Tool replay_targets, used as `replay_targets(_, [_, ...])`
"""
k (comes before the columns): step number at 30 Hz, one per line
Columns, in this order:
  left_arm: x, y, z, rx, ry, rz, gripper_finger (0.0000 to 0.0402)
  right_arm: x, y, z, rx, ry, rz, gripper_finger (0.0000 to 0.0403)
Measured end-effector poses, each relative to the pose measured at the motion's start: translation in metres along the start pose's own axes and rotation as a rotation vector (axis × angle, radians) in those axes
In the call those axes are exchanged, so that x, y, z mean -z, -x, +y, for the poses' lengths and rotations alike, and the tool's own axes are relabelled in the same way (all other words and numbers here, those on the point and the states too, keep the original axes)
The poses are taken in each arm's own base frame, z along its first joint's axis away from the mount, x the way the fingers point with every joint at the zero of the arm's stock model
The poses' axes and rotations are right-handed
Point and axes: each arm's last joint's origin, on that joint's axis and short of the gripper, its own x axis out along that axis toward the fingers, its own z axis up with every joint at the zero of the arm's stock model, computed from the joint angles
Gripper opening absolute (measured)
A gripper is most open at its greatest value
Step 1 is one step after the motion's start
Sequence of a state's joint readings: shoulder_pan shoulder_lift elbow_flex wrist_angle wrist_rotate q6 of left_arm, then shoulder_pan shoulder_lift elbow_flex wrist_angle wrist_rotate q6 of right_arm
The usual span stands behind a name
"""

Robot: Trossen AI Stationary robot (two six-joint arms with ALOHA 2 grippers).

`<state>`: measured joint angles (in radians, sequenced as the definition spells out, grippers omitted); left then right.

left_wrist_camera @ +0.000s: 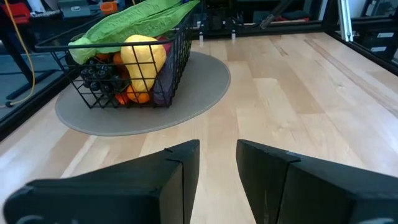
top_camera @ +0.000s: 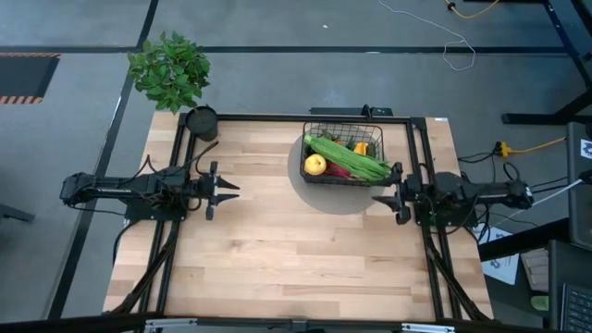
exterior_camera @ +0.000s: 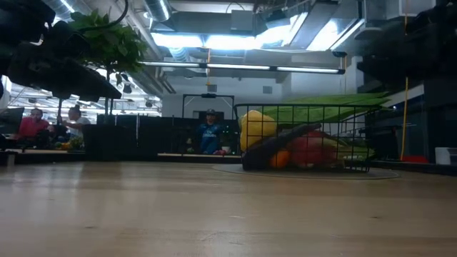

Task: Build produce basket
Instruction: Return to Home Position

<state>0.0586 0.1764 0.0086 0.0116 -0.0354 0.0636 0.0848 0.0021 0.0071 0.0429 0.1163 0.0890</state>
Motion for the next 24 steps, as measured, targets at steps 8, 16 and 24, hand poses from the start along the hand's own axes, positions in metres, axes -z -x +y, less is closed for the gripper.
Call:
replay_targets(8, [0.0000,0.0000,0.0000,-0.001,-0.022,0.000,0.0098,0.0020,-0.0002,-0.0013,-0.068,0.063,0.025,0.0220])
replay_targets(16, [0.0000,0.0000,0.0001,-0.004,0.009,0.000,0.0098,0.0011,-0.0007,-0.0023,-0.014,0.023,0.016,0.0220])
replay_targets(24, [0.0000,0.0000,0.0001,-0.004,0.028,0.000,0.0098,0.0030,-0.0014,0.0000,-0.050,0.017,0.039,0.0220])
